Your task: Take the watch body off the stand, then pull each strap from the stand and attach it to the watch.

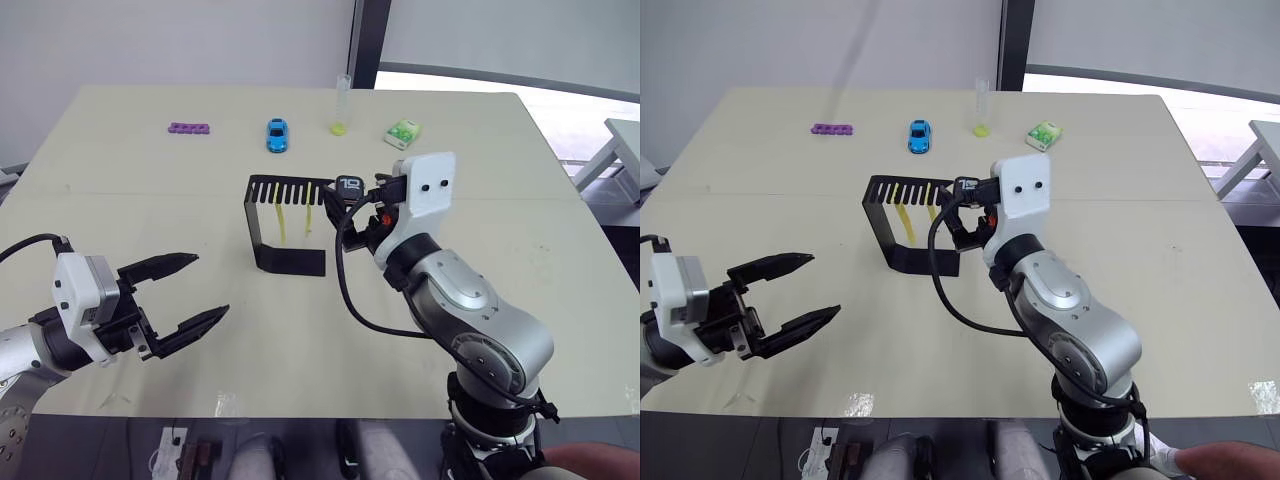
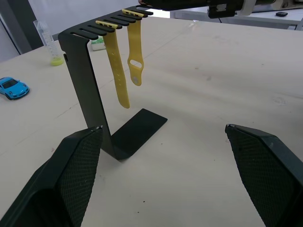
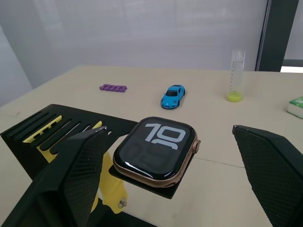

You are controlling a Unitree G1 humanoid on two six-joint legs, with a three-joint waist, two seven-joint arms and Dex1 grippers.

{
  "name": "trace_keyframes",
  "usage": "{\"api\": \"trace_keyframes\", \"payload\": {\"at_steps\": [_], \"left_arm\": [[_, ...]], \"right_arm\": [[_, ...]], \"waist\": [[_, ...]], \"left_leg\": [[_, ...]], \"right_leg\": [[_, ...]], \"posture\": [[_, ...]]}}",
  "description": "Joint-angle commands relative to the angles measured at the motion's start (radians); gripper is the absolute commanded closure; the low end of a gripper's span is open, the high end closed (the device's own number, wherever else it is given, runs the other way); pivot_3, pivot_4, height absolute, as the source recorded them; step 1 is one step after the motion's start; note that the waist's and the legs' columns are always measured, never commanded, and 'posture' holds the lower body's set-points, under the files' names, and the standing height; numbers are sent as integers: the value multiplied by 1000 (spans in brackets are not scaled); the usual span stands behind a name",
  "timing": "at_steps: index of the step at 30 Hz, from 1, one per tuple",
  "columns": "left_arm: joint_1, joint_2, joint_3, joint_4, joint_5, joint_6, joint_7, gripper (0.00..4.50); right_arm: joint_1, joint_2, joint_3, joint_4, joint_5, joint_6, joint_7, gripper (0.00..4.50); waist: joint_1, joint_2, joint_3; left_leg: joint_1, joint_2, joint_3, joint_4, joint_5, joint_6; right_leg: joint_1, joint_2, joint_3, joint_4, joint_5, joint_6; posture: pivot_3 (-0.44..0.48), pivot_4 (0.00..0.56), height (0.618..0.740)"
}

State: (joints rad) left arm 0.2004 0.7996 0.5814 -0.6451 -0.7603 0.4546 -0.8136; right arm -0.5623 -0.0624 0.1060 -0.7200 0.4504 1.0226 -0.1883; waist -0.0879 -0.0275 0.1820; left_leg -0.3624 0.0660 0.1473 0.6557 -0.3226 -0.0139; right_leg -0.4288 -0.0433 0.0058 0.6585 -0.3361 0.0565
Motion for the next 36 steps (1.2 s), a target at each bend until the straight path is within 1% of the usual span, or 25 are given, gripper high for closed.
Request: {"api": "trace_keyframes", "payload": {"at_steps": [1, 24, 26, 27, 30, 31, 36], "left_arm": [[-2, -2, 22, -18, -7, -20, -2, 59], [23, -13, 26, -40, -2, -23, 28, 59], [25, -13, 26, -40, -2, -24, 29, 0], [26, -13, 26, -39, -2, -24, 30, 0], [28, -13, 27, -40, -3, -25, 31, 0], [29, -14, 27, -40, -4, -25, 32, 0], [32, -14, 29, -40, -5, -26, 33, 0]], "right_arm": [[-19, 12, 2, -16, -20, -26, 16, 0], [-26, 47, 2, 10, -63, -50, 65, 0], [-24, 49, 3, 10, -65, -51, 68, 540], [-23, 49, 3, 10, -65, -52, 71, 878], [-21, 52, 4, 10, -68, -53, 77, 2326], [-20, 52, 4, 10, -68, -53, 79, 2598], [-19, 50, 5, 8, -69, -57, 90, 2595]], "waist": [[0, 0, 0], [0, 0, 0], [-1, 0, 0], [0, 0, 0], [0, 0, 0], [0, 0, 0], [-1, 0, 0]], "left_leg": [[0, 0, 0, 0, 0, 0], [-1, 0, 0, 0, 0, 0], [-1, 0, 0, 0, 0, 0], [-1, 0, 0, 0, 0, 0], [-2, 0, 0, 0, 0, 0], [-2, 0, 0, 0, 0, 0], [-4, 0, -1, 0, 0, 0]], "right_leg": [[0, 0, 0, 0, 0, 0], [-1, 0, 0, 0, 0, 0], [-1, 0, 0, 0, 0, 0], [-1, 0, 0, 0, 0, 0], [-1, 0, 0, 0, 0, 0], [-1, 0, 0, 0, 0, 0], [-3, 0, 0, 0, 0, 0]], "posture": [[0, 150, 740], [0, 150, 740], [0, 150, 740], [0, 150, 740], [0, 150, 740], [0, 150, 740], [0, 150, 740]]}}
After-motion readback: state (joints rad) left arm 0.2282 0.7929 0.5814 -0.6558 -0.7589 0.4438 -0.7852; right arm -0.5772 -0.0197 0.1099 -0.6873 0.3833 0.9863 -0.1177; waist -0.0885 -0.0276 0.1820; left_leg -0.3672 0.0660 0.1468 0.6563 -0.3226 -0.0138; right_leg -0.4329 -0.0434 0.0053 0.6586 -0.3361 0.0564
